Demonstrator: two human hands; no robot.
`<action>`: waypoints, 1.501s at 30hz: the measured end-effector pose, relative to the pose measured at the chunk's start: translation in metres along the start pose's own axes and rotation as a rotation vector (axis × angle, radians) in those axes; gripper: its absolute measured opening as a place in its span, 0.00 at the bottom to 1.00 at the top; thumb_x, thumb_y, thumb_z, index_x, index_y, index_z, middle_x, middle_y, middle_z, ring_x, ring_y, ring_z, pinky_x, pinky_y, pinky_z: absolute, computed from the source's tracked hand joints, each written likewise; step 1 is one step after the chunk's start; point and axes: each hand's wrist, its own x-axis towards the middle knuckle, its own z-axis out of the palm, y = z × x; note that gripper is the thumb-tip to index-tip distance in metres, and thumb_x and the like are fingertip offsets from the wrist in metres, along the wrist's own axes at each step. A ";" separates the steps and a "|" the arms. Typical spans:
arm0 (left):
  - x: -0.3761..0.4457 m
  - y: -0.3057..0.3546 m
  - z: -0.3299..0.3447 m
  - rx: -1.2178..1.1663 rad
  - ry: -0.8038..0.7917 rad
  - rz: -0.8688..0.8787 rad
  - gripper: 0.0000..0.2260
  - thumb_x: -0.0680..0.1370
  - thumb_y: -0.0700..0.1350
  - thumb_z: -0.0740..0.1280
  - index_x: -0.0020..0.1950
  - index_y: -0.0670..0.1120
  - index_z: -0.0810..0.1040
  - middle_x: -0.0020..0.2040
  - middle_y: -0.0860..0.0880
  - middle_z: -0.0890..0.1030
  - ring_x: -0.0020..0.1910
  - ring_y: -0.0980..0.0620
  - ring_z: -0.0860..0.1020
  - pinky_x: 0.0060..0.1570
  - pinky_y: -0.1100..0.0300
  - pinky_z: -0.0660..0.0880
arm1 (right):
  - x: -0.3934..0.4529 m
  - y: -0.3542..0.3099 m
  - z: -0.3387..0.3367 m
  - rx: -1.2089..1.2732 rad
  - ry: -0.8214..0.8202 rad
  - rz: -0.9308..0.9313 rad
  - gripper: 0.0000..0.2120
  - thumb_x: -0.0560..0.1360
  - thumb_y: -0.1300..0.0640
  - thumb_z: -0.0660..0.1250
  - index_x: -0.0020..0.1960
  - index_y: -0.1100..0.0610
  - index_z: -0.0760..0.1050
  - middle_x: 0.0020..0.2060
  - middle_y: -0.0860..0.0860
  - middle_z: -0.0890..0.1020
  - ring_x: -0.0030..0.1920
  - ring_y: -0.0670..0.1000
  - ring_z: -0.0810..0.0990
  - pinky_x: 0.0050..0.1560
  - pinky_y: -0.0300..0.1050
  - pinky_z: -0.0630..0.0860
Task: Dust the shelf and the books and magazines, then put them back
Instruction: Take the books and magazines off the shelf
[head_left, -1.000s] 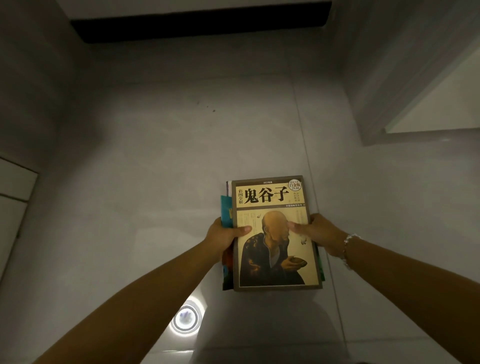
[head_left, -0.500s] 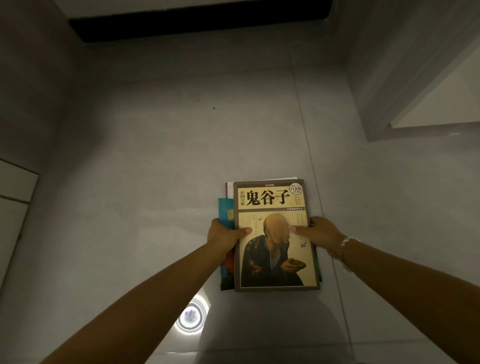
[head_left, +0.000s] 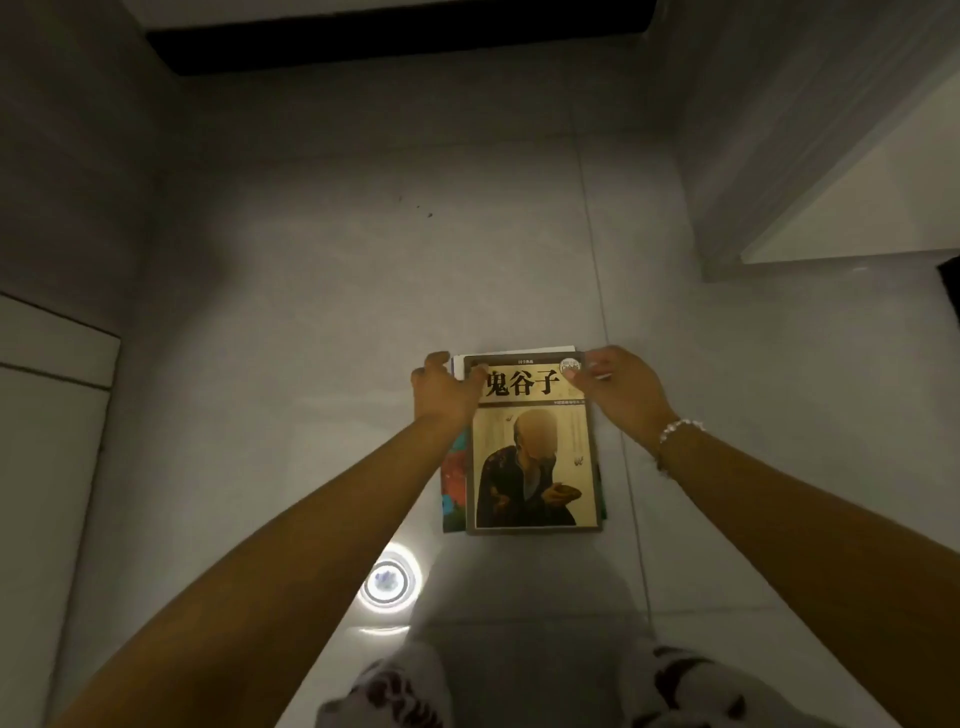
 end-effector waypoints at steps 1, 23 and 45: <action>-0.014 0.016 -0.011 -0.050 -0.006 -0.009 0.24 0.79 0.51 0.65 0.72 0.44 0.64 0.69 0.42 0.69 0.61 0.45 0.75 0.52 0.59 0.73 | -0.009 -0.014 -0.010 0.062 0.019 0.012 0.18 0.76 0.50 0.66 0.60 0.60 0.75 0.55 0.53 0.79 0.55 0.50 0.77 0.47 0.33 0.67; -0.398 0.441 -0.386 -0.164 -0.270 0.470 0.07 0.81 0.47 0.59 0.57 0.49 0.73 0.50 0.48 0.79 0.41 0.55 0.80 0.47 0.59 0.77 | -0.273 -0.460 -0.430 0.443 0.328 -0.250 0.04 0.76 0.52 0.67 0.49 0.50 0.76 0.39 0.42 0.78 0.39 0.41 0.76 0.37 0.25 0.70; -0.454 0.738 -0.531 0.241 0.448 1.313 0.14 0.81 0.51 0.59 0.65 0.50 0.73 0.59 0.52 0.75 0.54 0.57 0.74 0.54 0.60 0.72 | -0.231 -0.661 -0.700 -0.026 0.795 -0.892 0.13 0.75 0.51 0.67 0.59 0.51 0.77 0.52 0.47 0.77 0.51 0.47 0.75 0.51 0.40 0.71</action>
